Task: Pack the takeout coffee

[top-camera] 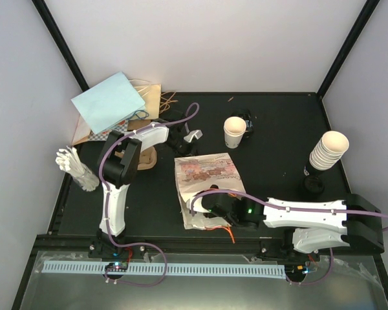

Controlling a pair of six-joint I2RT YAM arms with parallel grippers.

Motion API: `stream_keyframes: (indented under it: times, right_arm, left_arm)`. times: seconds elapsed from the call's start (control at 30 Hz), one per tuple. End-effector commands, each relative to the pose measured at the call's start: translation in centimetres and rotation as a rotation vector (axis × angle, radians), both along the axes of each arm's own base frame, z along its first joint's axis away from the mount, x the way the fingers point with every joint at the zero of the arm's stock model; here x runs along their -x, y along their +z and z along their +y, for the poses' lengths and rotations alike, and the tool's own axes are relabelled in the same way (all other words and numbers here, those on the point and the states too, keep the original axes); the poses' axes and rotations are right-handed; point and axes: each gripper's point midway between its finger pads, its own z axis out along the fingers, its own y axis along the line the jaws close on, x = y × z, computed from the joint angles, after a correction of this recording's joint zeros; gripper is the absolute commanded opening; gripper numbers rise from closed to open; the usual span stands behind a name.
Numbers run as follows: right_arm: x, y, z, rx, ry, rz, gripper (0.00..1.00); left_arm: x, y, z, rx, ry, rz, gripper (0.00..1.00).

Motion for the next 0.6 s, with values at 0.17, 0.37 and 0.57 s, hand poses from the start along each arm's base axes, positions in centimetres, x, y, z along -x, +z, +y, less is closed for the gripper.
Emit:
stream_keyframes:
  times: [0.17, 0.37, 0.57]
  right_arm:
    - [-1.0, 2.4, 2.5, -0.131, -0.008, -0.052, 0.45]
    - [-0.8, 1.8, 3.5, -0.169, 0.009, -0.031, 0.45]
    - [-0.9, -0.1, 3.5, -0.101, 0.010, -0.019, 0.45]
  left_arm:
    - [0.6, 1.6, -0.5, 0.049, -0.005, 0.014, 0.02]
    - [1.1, 1.5, -0.5, 0.063, -0.003, 0.027, 0.02]
    - [1.6, 1.2, -0.5, 0.073, -0.003, 0.040, 0.02]
